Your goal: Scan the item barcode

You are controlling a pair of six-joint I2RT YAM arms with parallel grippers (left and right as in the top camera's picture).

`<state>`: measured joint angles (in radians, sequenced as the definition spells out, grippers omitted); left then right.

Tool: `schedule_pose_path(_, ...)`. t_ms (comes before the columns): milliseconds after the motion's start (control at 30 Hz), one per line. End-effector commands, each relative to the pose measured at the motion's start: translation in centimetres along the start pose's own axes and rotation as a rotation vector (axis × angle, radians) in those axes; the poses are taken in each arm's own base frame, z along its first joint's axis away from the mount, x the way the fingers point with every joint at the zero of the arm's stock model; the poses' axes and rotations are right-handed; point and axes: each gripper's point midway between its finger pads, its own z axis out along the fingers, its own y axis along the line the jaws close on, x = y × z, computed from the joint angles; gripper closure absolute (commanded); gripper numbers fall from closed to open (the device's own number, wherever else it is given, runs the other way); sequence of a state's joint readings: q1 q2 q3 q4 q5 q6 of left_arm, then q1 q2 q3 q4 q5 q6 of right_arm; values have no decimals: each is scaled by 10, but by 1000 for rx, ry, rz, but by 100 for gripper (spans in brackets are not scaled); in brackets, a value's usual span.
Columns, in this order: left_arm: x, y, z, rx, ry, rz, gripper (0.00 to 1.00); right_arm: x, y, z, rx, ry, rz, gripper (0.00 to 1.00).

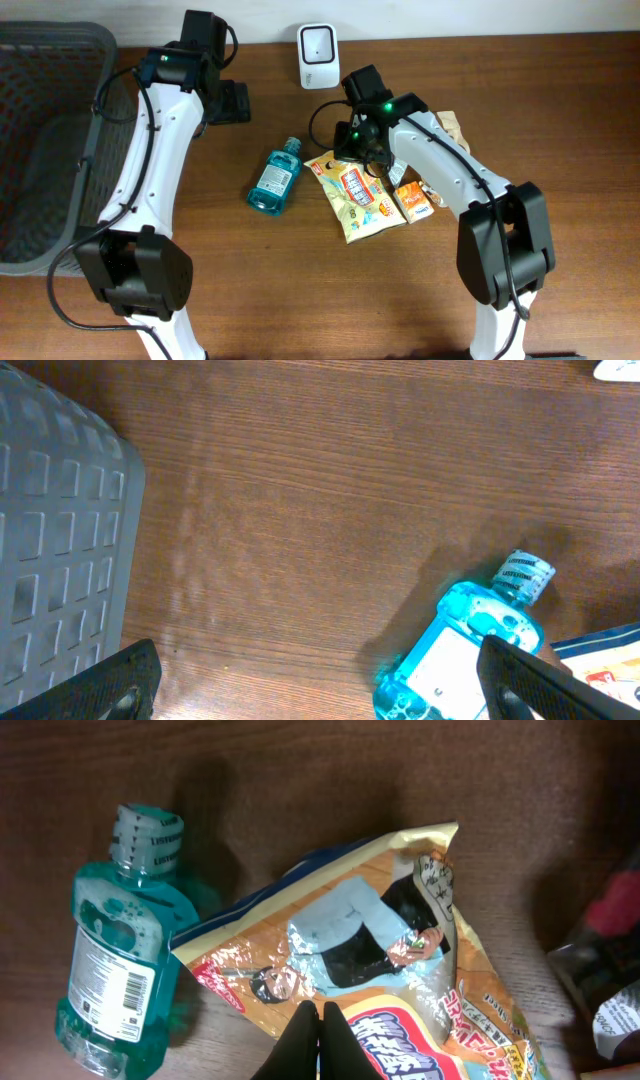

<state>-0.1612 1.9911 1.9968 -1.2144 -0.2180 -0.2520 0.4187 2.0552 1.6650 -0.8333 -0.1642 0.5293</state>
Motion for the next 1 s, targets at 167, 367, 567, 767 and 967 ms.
schedule_pose_path(167, 0, 1, 2, -8, 3, -8, 1, 19, 1, 55, 40, 64, 19, 96)
schedule_pose_path(367, 0, 1, 2, -8, 3, -8, 1, -13, -11, -74, 103, 4, -15, 95)
schedule_pose_path(567, 0, 1, 2, -8, 3, -8, 1, 61, -42, -61, 231, 254, -19, 86)
schedule_pose_path(767, 0, 1, 2, -8, 3, -8, 1, 90, -47, 30, 186, 177, 37, 87)
schedule_pose_path(967, 0, 1, 2, -8, 3, -8, 1, 78, -34, 4, 150, 186, 29, 96)
